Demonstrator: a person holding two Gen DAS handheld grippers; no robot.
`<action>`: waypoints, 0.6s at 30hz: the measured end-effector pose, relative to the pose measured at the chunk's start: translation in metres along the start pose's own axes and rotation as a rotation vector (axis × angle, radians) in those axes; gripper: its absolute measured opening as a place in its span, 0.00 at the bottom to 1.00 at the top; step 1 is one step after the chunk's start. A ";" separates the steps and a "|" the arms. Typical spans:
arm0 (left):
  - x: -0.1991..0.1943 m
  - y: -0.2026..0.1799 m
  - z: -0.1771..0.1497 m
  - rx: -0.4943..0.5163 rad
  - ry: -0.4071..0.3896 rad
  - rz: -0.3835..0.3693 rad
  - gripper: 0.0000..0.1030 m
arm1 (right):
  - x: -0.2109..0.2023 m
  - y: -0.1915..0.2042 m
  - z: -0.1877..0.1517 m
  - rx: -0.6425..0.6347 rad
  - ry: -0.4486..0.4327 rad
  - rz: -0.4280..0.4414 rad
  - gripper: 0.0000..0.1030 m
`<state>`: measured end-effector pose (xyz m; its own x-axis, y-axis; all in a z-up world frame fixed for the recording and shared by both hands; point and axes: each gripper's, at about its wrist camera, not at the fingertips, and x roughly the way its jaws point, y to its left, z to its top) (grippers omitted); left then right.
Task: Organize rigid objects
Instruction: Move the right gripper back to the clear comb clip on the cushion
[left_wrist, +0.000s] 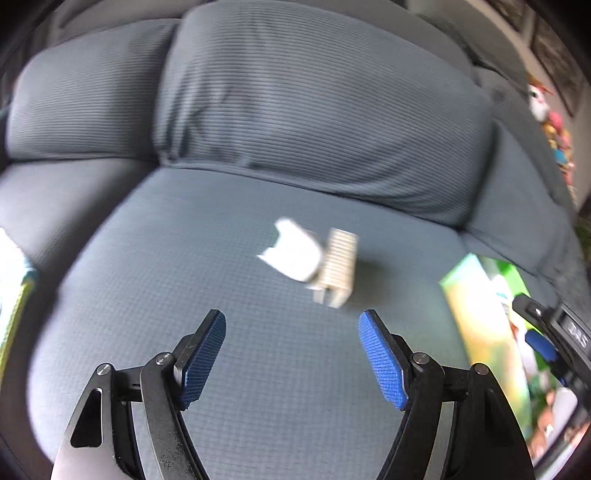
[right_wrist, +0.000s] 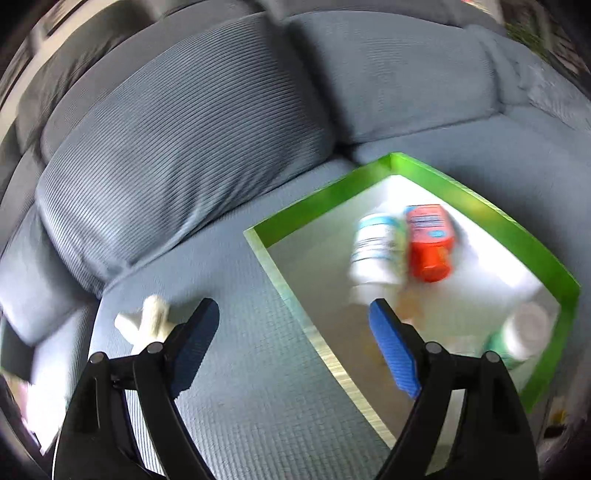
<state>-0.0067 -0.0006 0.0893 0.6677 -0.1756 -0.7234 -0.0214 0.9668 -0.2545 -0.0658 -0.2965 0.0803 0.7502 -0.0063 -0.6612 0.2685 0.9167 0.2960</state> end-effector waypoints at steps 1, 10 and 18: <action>0.002 0.005 0.002 -0.016 0.005 -0.006 0.73 | 0.002 0.006 -0.002 -0.012 0.010 0.021 0.81; 0.004 0.040 0.010 -0.088 0.008 0.065 0.73 | 0.036 0.080 -0.020 -0.118 0.165 0.215 0.57; 0.006 0.067 0.014 -0.169 0.033 0.040 0.73 | 0.085 0.134 -0.017 -0.194 0.280 0.223 0.52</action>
<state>0.0060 0.0656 0.0770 0.6388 -0.1464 -0.7553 -0.1745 0.9286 -0.3276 0.0239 -0.1673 0.0517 0.5768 0.2856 -0.7653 -0.0214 0.9418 0.3354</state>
